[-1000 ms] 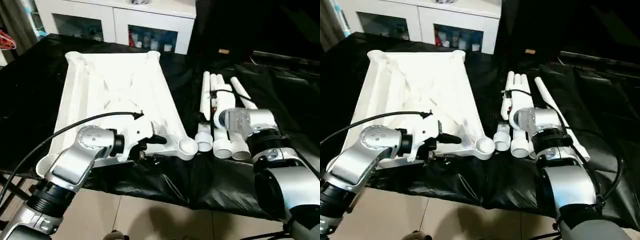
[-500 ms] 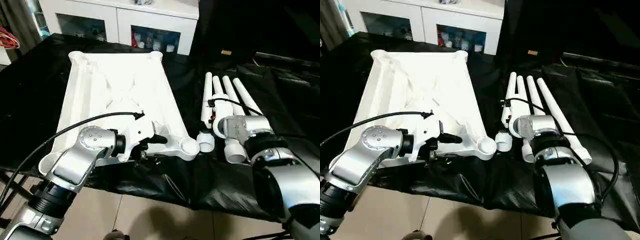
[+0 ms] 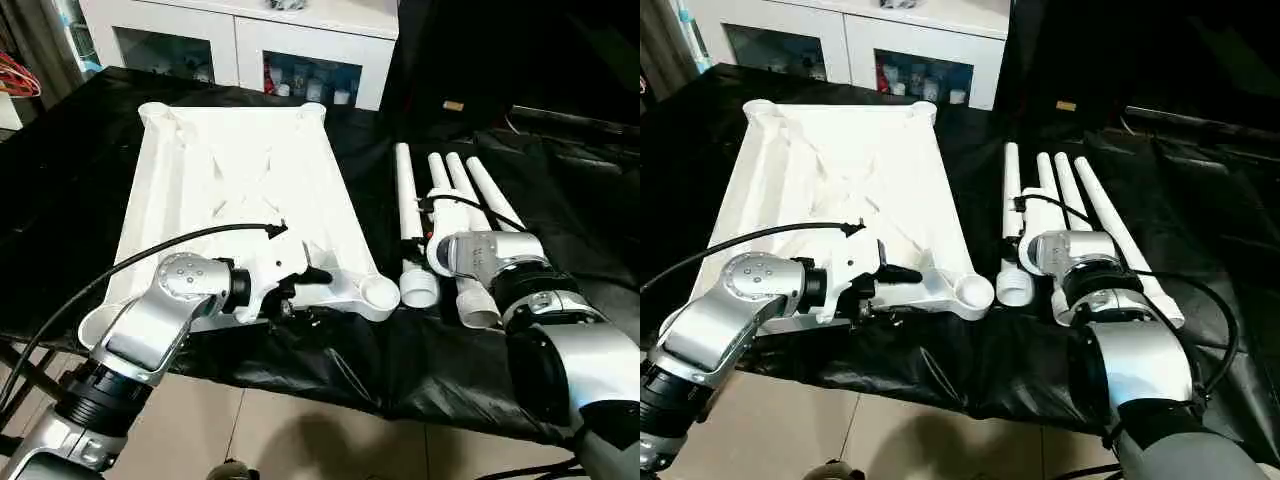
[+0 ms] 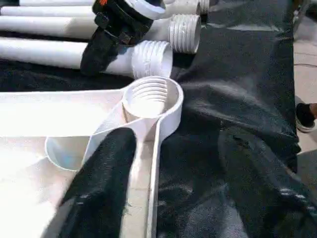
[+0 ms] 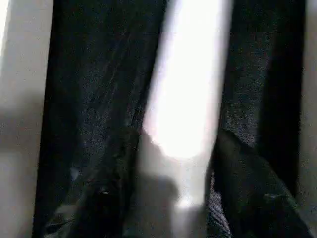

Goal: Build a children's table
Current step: Pick table leg

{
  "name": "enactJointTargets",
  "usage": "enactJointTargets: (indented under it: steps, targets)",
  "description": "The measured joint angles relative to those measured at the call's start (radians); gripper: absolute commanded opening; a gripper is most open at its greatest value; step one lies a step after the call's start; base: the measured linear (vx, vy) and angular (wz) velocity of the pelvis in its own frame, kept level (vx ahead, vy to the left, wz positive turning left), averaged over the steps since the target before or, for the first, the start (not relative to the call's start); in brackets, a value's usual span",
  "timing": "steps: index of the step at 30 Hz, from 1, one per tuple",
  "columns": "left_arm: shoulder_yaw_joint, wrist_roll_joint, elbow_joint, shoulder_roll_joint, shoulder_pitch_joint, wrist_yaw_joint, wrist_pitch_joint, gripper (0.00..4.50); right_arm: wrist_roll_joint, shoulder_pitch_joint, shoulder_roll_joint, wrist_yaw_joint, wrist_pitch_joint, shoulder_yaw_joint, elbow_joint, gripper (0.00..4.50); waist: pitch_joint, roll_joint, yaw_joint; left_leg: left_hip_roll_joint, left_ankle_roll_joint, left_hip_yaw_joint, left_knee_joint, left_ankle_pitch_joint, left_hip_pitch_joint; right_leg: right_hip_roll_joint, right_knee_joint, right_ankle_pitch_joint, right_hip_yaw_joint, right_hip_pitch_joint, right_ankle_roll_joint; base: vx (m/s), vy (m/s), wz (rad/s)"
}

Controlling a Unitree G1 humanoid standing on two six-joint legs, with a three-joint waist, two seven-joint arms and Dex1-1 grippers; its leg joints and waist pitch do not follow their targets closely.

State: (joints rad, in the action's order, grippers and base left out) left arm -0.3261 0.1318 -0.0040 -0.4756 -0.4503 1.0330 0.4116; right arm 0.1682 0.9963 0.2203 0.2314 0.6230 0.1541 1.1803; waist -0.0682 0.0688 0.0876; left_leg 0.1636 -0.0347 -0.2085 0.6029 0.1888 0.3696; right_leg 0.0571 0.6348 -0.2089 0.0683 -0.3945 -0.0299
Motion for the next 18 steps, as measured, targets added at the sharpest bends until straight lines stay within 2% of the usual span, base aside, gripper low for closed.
enactJointTargets:
  steps: [1,2,6,8,10,12,13,16,18]
  targets:
    - [0.002,0.000,0.000,0.002,-0.003,0.000,0.001,3.19,0.001,0.000,0.000,-0.002,0.000,0.005,0.000,2.20,0.000,0.000,0.000,0.000,0.000,0.000,0.000,0.000,0.000,0.000,0.000,0.000,0.000,0.000,0.000,0.000,0.000,0.00]
    - [0.004,0.001,0.000,0.008,-0.007,-0.002,0.002,3.53,0.011,-0.001,0.001,-0.005,0.003,0.015,0.000,2.03,0.000,0.000,0.000,0.000,0.000,0.000,0.000,0.000,0.000,0.000,0.001,0.000,0.000,-0.001,0.000,0.000,0.000,0.00]
    - [0.011,0.010,0.000,0.030,-0.029,-0.021,0.001,3.54,0.035,-0.021,0.008,-0.005,0.018,0.041,-0.023,1.89,0.000,0.000,0.002,0.000,0.000,0.000,0.000,0.000,0.000,0.000,0.002,0.000,0.000,-0.001,0.000,0.000,0.000,0.00]
    - [0.022,0.011,0.002,0.049,-0.035,-0.040,0.001,3.96,0.054,-0.045,0.012,0.000,0.019,0.062,-0.053,1.85,0.000,-0.001,0.002,0.000,0.000,0.000,0.000,0.000,0.000,0.000,0.002,0.000,0.000,-0.001,0.000,0.000,0.000,0.00]
    - [0.029,0.010,0.015,0.060,-0.048,-0.064,0.004,3.88,0.066,-0.058,0.016,0.010,0.025,0.077,-0.070,1.85,-0.001,-0.002,0.002,0.000,0.000,0.000,0.002,0.000,0.000,0.000,0.004,0.000,0.000,-0.001,0.000,0.000,0.000,0.00]
    - [0.050,0.009,0.045,0.084,-0.075,-0.109,0.017,3.92,0.080,-0.076,0.017,0.024,0.026,0.092,-0.091,1.84,-0.001,-0.003,0.002,0.000,0.000,0.000,0.003,0.000,0.000,0.000,0.005,0.000,0.000,-0.001,0.000,0.000,0.000,0.00]
    - [0.066,0.010,0.063,0.105,-0.089,-0.135,0.026,4.31,0.094,-0.094,0.017,0.033,0.025,0.105,-0.114,1.84,-0.001,-0.003,0.002,0.000,0.000,0.000,0.003,0.000,0.000,0.000,0.005,0.000,0.000,-0.001,0.000,0.000,0.000,0.00]
    - [0.115,0.018,0.103,0.150,-0.123,-0.202,0.051,4.36,0.141,-0.129,0.014,0.063,0.008,0.144,-0.160,1.84,-0.002,-0.006,0.002,0.001,0.000,0.000,0.005,0.000,0.000,0.000,0.006,0.000,0.000,-0.001,-0.001,0.000,0.000,0.00]
    - [0.169,0.047,0.141,0.213,-0.156,-0.272,0.099,4.44,0.193,-0.182,0.009,0.119,-0.008,0.183,-0.250,1.84,-0.003,-0.007,0.004,0.001,0.000,0.001,0.005,0.000,0.001,0.000,0.006,0.000,0.000,-0.001,-0.001,0.000,0.000,0.00]
